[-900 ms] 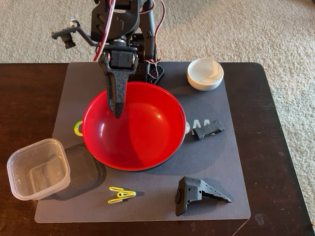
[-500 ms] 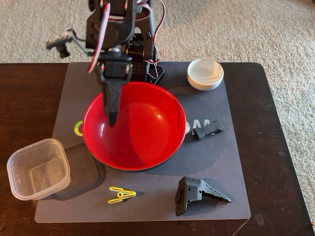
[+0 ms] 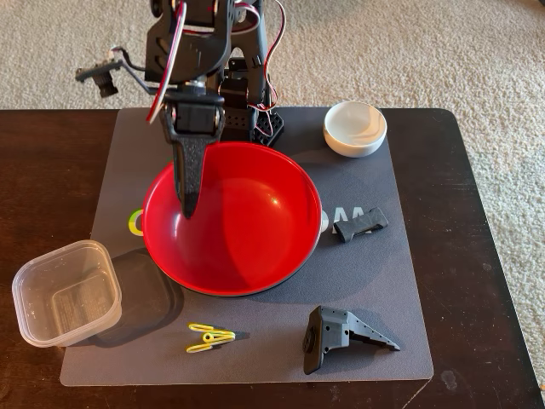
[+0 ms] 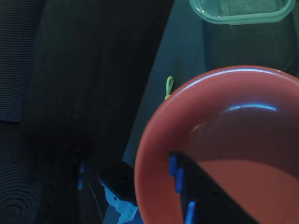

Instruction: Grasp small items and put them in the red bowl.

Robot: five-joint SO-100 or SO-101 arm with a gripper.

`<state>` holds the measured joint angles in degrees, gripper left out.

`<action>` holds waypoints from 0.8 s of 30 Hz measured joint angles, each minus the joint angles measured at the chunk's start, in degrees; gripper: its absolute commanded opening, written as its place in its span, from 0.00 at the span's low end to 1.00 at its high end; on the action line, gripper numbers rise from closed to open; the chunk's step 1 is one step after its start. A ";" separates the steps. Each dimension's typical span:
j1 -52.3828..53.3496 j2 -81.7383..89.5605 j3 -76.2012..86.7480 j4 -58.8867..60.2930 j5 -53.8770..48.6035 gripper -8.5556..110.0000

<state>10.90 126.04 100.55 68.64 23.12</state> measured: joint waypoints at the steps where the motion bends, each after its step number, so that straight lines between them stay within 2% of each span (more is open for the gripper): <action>1: 0.00 0.09 0.00 0.00 0.00 0.29; 10: 0.00 0.00 0.00 0.00 0.00 0.29; 14: 0.62 -3.16 -6.06 -0.44 -1.23 0.29; 18: 3.52 -14.33 -17.93 -0.53 -3.34 0.29; 24: 6.50 -42.80 -41.84 4.31 -4.13 0.29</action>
<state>17.40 83.23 58.71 72.95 18.98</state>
